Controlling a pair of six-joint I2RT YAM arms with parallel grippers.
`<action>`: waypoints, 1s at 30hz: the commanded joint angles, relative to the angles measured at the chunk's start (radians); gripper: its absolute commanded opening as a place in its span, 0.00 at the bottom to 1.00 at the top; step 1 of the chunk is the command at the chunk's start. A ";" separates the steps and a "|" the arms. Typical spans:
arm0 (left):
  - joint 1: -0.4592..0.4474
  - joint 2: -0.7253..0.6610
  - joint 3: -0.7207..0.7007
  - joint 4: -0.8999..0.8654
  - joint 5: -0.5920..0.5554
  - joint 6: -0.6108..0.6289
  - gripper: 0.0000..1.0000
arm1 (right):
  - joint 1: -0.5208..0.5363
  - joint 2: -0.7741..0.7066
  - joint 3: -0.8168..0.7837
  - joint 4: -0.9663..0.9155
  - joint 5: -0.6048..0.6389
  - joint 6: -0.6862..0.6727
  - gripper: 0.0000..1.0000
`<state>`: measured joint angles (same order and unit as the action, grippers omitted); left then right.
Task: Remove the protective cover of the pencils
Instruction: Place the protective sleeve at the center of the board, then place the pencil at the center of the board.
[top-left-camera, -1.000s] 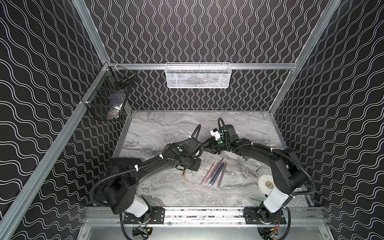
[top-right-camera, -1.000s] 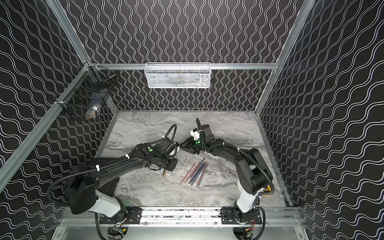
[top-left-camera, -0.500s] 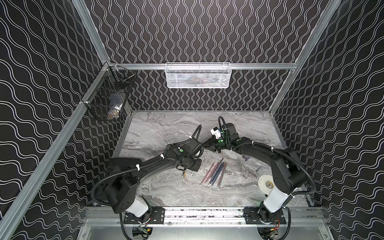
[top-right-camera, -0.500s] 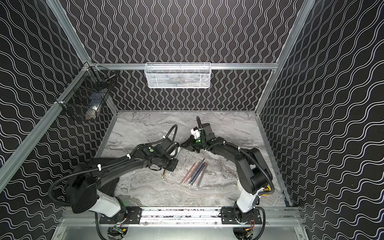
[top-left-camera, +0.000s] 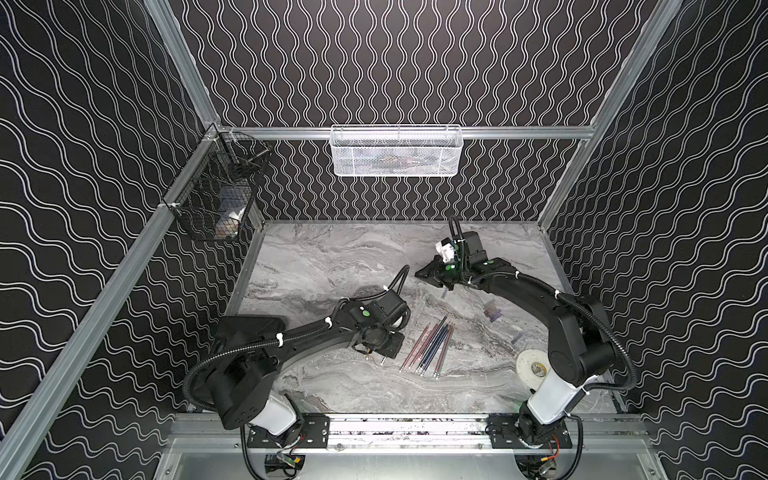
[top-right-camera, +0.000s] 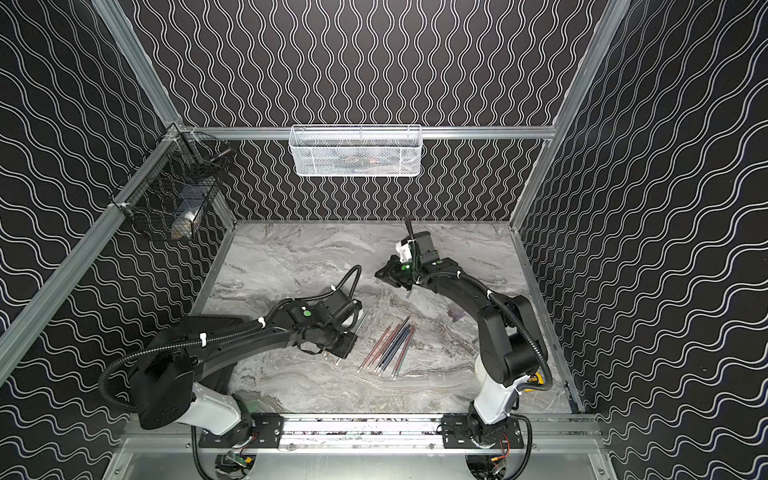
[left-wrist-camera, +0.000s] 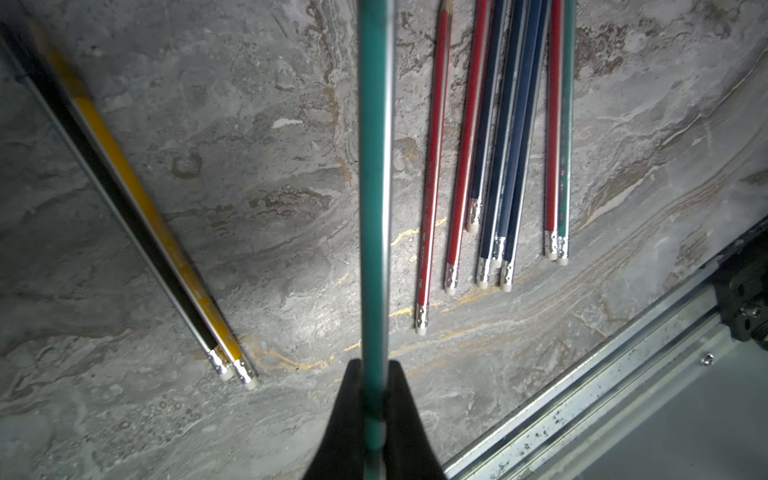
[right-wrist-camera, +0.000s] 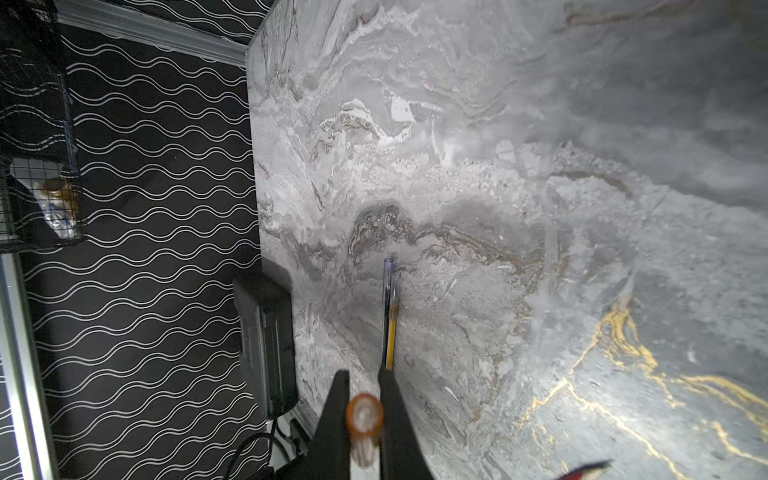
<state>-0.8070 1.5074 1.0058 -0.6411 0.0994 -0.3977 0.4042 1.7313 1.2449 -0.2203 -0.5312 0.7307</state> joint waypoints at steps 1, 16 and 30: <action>0.000 0.023 0.003 0.007 0.009 0.020 0.00 | -0.041 -0.042 0.005 -0.088 0.117 -0.041 0.00; -0.009 0.231 0.057 0.132 0.068 0.024 0.00 | -0.385 -0.513 -0.399 -0.339 0.337 -0.188 0.00; -0.029 0.291 0.084 0.105 0.066 0.033 0.07 | -0.573 -0.404 -0.530 -0.289 0.217 -0.185 0.03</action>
<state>-0.8341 1.7912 1.0809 -0.5175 0.1596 -0.3897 -0.1577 1.3117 0.7197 -0.5255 -0.2817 0.5522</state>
